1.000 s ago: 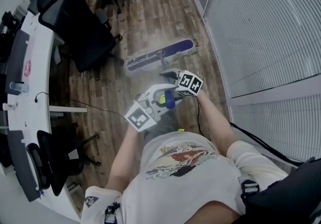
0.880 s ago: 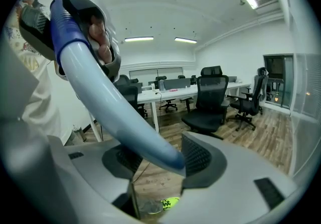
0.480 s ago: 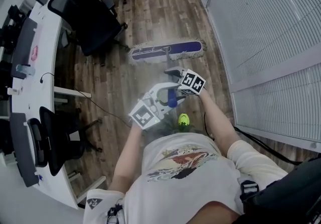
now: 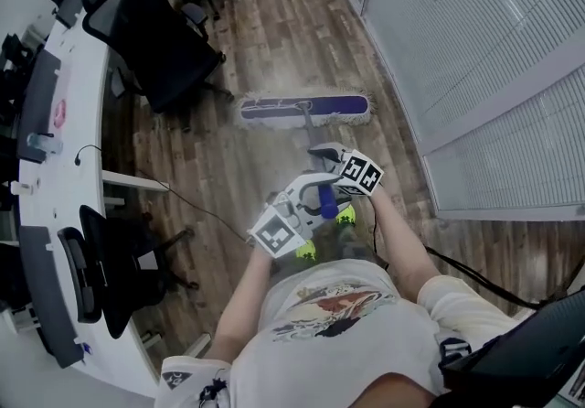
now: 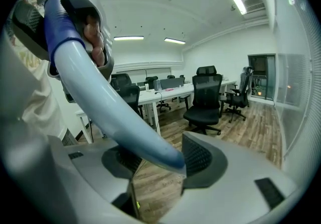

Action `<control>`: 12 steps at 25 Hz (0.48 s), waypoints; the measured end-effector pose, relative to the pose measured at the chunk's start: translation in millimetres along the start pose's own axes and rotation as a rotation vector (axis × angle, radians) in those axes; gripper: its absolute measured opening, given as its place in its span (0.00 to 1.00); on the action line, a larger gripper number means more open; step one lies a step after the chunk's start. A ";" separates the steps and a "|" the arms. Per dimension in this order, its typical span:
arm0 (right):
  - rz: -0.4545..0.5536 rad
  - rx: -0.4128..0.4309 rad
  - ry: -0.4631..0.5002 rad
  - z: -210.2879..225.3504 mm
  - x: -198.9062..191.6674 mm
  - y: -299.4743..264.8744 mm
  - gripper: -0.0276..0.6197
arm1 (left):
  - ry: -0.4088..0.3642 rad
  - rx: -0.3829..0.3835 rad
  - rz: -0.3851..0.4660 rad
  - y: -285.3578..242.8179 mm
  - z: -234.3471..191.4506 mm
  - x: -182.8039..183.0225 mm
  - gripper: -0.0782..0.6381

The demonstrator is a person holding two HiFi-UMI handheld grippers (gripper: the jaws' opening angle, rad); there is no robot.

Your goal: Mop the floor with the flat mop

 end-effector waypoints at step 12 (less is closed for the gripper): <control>-0.008 -0.108 -0.087 -125.6 8.8 2.2 0.36 | 0.014 -0.110 0.051 61.3 105.9 13.4 0.33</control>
Point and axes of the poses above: the fingertips, and each gripper's own axes: y backward along the fingers, z to its right, x out of its top, the point moved 6 cm from there along y, backward along the fingers, and after that the axes turned 7 degrees about y, right-handed, at the moved point
